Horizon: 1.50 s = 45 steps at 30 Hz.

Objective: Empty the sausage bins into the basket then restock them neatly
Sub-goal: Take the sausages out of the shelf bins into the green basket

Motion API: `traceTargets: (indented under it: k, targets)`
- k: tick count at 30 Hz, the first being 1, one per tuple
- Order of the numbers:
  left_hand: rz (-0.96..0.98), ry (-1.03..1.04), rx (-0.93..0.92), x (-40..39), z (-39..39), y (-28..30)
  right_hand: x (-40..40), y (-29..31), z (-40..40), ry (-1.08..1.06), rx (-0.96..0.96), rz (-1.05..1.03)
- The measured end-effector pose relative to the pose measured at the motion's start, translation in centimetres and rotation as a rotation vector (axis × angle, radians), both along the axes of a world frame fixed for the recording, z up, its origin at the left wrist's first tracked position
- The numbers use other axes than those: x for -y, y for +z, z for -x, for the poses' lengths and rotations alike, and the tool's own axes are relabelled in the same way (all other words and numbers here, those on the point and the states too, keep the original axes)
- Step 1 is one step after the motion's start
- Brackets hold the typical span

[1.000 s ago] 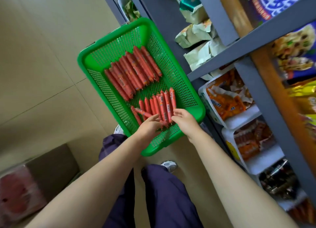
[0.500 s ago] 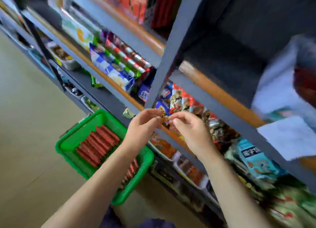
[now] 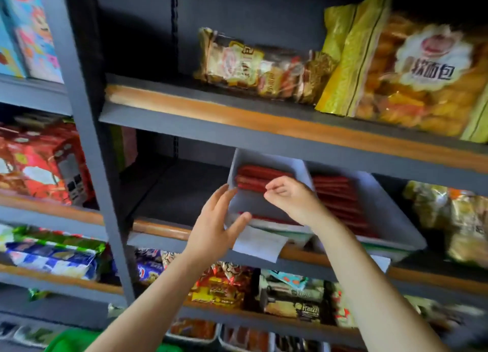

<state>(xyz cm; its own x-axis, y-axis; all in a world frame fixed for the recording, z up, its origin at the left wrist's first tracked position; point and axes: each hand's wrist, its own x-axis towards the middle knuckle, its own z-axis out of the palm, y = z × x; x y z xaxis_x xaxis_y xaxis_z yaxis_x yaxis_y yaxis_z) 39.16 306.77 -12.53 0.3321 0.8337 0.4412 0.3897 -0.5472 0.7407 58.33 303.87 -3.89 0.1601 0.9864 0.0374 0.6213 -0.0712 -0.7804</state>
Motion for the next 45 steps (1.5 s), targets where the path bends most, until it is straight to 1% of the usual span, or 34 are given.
traceTargets:
  k: [1,2,5,8,11,14,20,24,31,38,45]
  targets:
    - [0.01,0.0,-0.012,-0.1,-0.3,-0.5,-0.6,-0.5,-0.9,0.043,0.012,0.106]
    - [0.02,-0.001,-0.014,-0.1,-0.4,-0.8,-1.0,-0.9,-1.6,0.095,0.066,0.191]
    - [0.027,-0.019,0.017,0.0,-0.1,-1.0,-1.2,-0.7,-2.0,0.24,0.316,0.388]
    - [0.038,-0.035,0.022,0.0,0.3,-0.9,-1.9,-0.2,-1.3,0.274,0.432,0.487]
    - [0.031,-0.014,-0.025,-0.2,0.4,-0.9,-2.4,-0.5,-0.7,0.309,0.504,0.499]
    - [0.034,-0.011,-0.011,-0.4,0.2,-1.1,-2.6,-0.8,-0.9,0.361,0.463,0.493]
    - [0.001,-0.002,0.0,-0.7,0.0,-1.7,-2.5,-1.1,-0.9,0.368,0.379,0.588]
    - [-0.002,0.01,-0.004,-0.6,-0.1,-1.7,-2.6,-1.2,-1.0,0.362,0.34,0.589]
    - [0.047,0.011,0.017,0.0,-0.3,-1.1,-2.7,-1.8,-1.3,0.303,0.214,0.359]
    - [0.104,-0.002,0.031,0.1,0.0,-1.1,-2.7,-1.9,-1.4,0.333,0.159,0.289]
    - [0.131,-0.014,0.026,0.3,0.1,-0.8,-2.9,-0.9,-1.4,0.343,0.193,0.251]
